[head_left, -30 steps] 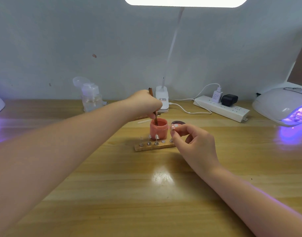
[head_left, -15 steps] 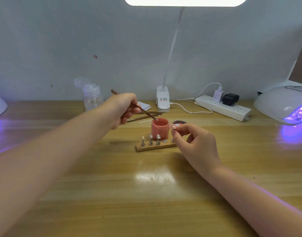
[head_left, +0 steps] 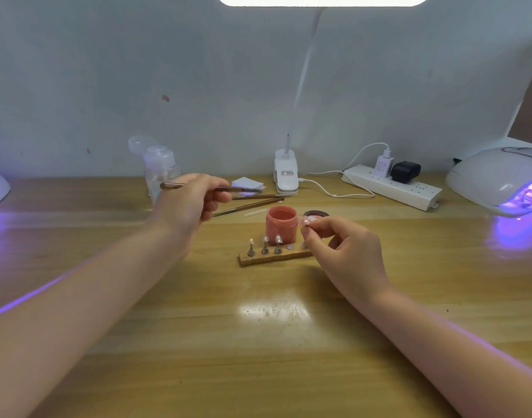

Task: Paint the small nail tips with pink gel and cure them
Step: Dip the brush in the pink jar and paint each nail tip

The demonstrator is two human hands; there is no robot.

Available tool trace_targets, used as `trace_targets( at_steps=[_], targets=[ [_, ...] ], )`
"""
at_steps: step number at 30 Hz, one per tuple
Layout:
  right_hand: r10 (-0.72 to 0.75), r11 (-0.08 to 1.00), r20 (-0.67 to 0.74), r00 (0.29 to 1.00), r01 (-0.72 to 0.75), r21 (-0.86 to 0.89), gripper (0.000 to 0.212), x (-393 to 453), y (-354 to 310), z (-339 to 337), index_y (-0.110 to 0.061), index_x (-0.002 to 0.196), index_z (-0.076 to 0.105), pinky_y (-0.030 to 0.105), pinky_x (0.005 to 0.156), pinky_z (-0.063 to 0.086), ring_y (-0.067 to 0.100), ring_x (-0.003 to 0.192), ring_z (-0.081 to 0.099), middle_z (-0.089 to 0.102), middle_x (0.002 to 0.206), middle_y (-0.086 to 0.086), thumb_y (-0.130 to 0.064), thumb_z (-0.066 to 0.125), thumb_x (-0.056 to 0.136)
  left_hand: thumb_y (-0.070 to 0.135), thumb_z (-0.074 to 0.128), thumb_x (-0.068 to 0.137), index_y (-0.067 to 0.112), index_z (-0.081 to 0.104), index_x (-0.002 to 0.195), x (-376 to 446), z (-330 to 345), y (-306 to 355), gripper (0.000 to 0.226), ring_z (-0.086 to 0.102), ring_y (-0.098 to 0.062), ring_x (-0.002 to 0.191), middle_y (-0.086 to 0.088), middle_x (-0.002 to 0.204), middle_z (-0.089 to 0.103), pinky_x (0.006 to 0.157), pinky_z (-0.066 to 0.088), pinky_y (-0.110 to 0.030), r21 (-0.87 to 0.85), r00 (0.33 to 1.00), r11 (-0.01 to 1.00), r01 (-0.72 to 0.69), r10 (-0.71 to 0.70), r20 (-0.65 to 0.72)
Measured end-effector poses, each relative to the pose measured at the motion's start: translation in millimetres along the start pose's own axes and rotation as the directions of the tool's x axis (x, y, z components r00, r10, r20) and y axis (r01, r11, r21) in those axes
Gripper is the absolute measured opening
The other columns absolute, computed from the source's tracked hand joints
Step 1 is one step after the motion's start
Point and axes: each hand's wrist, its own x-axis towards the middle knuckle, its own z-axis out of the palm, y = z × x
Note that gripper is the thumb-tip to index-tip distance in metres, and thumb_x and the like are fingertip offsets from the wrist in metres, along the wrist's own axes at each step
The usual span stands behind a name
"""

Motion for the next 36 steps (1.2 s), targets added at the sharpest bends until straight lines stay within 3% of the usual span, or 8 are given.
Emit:
trace_targets(
  at_steps=[3,8,12,17,22,27,31,36],
  targets=[
    [0.005,1.0,0.007,1.0,-0.005,0.016,0.006,-0.4,-1.1,-1.4,-0.026,0.088,0.074,0.03,0.057,0.048,0.007,0.05,0.05,0.072,0.077,-0.011,-0.022,0.069,0.086,0.026,0.055,0.091,0.023,0.069,0.089,-35.1,7.0,-11.9,0.015,0.06,-0.001,0.071,0.007,0.075,0.071,0.065,0.045,-0.013,0.152,0.921,0.91,-0.385,0.369,0.123],
    [0.004,1.0,0.015,1.0,-0.005,0.017,0.007,-0.4,-2.9,-2.4,-0.024,0.091,0.074,0.03,0.056,0.047,0.01,0.052,0.052,0.071,0.076,-0.011,-0.023,0.069,0.087,0.022,0.058,0.087,0.036,0.063,0.094,-72.6,13.5,-31.2,0.016,0.061,-0.004,0.083,0.021,0.085,0.065,0.071,0.043,-0.009,0.329,0.813,0.744,-0.581,0.514,0.273],
    [-0.009,1.0,0.018,1.0,0.009,0.029,0.008,-0.7,-3.1,-2.7,-0.023,0.094,0.074,0.027,0.055,0.047,0.01,0.053,0.053,0.071,0.078,-0.011,-0.023,0.069,0.087,0.021,0.059,0.086,0.034,0.062,0.096,-75.6,12.9,-35.7,0.017,0.06,-0.011,0.09,0.019,0.09,0.064,0.077,0.043,-0.014,0.338,0.782,0.706,-0.622,0.541,0.308],
    [-0.019,1.0,0.013,1.0,0.019,0.022,0.007,0.0,-2.5,-2.2,-0.024,0.092,0.072,0.02,0.054,0.043,0.006,0.053,0.05,0.07,0.081,-0.013,-0.022,0.07,0.086,0.032,0.053,0.087,0.034,0.062,0.098,-78.0,12.8,-36.3,0.015,0.059,-0.008,0.088,0.021,0.091,0.064,0.076,0.041,-0.011,0.324,0.731,0.657,-0.68,0.579,0.36],
    [-0.02,0.999,0.018,1.0,0.019,0.042,0.007,-0.8,-2.6,-2.3,-0.024,0.092,0.073,0.02,0.054,0.043,0.006,0.052,0.049,0.07,0.079,-0.012,-0.022,0.07,0.086,0.034,0.052,0.086,0.033,0.063,0.096,-79.8,11.8,-37.5,0.015,0.062,-0.016,0.088,0.008,0.087,0.067,0.076,0.047,-0.019,0.315,0.741,0.671,-0.671,0.599,0.304],
    [-0.03,0.999,0.021,0.999,0.029,0.037,0.007,-1.1,-3.4,-1.9,-0.024,0.092,0.073,0.024,0.055,0.045,0.007,0.052,0.05,0.071,0.08,-0.011,-0.021,0.07,0.086,0.032,0.052,0.087,0.033,0.062,0.098,-80.3,13.7,-37.8,0.014,0.061,-0.011,0.086,0.009,0.087,0.066,0.076,0.045,-0.015,0.318,0.727,0.653,-0.687,0.605,0.325],
    [-0.035,0.999,0.029,0.999,0.034,0.041,0.008,-1.6,-4.0,-2.1,-0.024,0.093,0.073,0.027,0.055,0.046,0.009,0.053,0.051,0.071,0.079,-0.012,-0.021,0.07,0.086,0.033,0.052,0.088,0.033,0.062,0.099,-79.1,13.5,-37.8,0.015,0.063,-0.015,0.089,0.013,0.088,0.067,0.077,0.047,-0.022,0.305,0.742,0.676,-0.67,0.601,0.297],
    [-0.036,0.998,0.035,0.999,0.035,0.047,0.008,-1.7,-4.2,-2.6,-0.024,0.093,0.073,0.028,0.055,0.047,0.012,0.054,0.052,0.07,0.078,-0.012,-0.02,0.07,0.086,0.032,0.053,0.088,0.031,0.064,0.099,-79.1,13.7,-37.7,0.015,0.061,-0.013,0.087,0.014,0.087,0.065,0.077,0.046,-0.02,0.338,0.729,0.646,-0.684,0.612,0.307]
  ],
)
